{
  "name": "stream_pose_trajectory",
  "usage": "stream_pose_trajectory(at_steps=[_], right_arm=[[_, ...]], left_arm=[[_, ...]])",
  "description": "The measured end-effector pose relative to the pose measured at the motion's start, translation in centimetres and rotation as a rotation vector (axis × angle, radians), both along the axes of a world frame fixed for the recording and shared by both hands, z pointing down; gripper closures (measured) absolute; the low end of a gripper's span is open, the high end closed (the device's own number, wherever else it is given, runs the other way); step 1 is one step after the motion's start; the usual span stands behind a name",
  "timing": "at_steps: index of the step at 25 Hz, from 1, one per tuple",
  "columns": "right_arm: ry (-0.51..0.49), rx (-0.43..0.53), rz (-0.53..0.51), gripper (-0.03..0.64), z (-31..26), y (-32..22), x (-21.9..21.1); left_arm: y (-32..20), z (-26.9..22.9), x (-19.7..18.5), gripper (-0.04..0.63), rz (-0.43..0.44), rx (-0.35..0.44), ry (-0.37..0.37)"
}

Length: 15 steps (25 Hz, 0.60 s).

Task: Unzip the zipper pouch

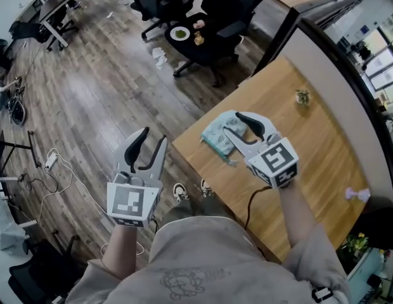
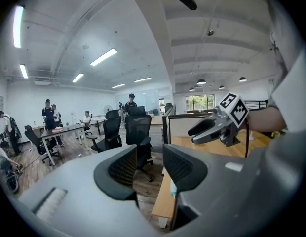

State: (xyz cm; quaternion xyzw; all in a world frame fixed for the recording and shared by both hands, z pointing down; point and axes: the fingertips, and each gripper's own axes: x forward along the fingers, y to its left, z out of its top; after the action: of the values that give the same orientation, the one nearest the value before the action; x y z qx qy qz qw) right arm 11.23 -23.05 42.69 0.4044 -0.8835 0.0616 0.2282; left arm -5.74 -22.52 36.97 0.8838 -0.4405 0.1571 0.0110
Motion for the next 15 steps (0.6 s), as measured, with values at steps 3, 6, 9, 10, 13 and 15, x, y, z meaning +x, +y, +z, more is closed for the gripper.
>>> stream_pose_trajectory(at_steps=[3,6,9,10,13,15], right_arm=[[0.033,-0.037,-0.021,0.439,2.0,-2.0,-0.5],[0.073,-0.089,-0.045,0.439,4.7,-3.5,-0.9],[0.128,-0.15,-0.09,0.439,8.4,-4.2,-1.3],[0.15,-0.169,-0.109,0.439,9.7,-4.4,-1.5],[0.216,-0.212,-0.179,0.439,13.3,-4.9,-2.3],[0.251,-0.241,-0.227,0.439,15.5,-5.1,-2.7]], left_arm=[[-0.9,1.5,0.2,0.436,0.005,-0.026,-0.003],[-1.7,3.7,0.5,0.436,0.008,-0.068,-0.009],[-2.2,6.6,0.9,0.436,0.015,-0.114,-0.022],[-2.3,7.7,1.0,0.436,0.016,-0.13,-0.027],[-2.7,10.7,1.2,0.436,0.019,-0.175,-0.038],[-3.0,12.4,1.4,0.436,0.02,-0.198,-0.043]])
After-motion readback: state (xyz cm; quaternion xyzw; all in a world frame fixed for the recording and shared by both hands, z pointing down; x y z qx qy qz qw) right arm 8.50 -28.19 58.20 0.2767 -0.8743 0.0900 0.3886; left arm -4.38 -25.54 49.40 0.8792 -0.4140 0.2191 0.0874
